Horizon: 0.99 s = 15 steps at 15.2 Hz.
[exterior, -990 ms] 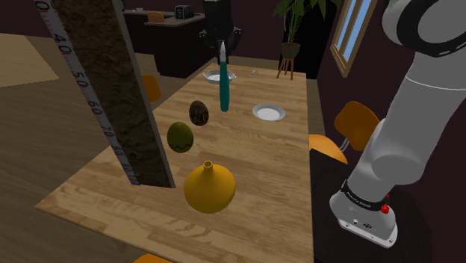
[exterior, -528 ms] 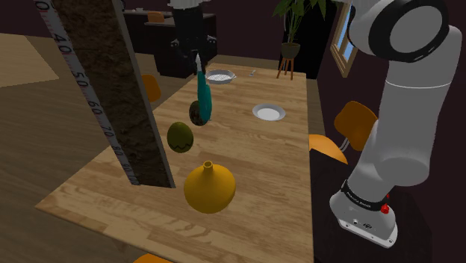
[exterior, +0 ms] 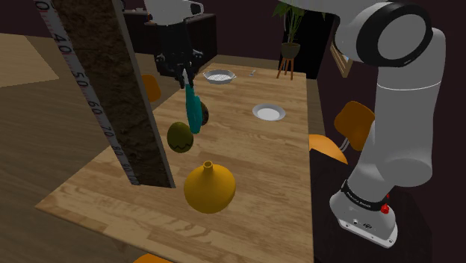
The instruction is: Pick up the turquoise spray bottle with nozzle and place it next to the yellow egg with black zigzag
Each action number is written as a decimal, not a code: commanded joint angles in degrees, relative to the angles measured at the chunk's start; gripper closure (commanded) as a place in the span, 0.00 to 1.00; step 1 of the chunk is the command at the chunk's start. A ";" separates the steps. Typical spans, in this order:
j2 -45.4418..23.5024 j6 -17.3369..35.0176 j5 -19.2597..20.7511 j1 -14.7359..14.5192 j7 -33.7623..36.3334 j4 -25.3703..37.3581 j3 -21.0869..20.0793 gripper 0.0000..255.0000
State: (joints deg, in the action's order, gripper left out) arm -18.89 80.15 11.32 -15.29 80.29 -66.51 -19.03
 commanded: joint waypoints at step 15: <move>3.89 14.27 -1.26 1.93 0.85 -18.00 0.21 1.00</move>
State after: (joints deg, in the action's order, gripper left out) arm -15.08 93.49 10.07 -13.44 81.09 -83.55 -18.85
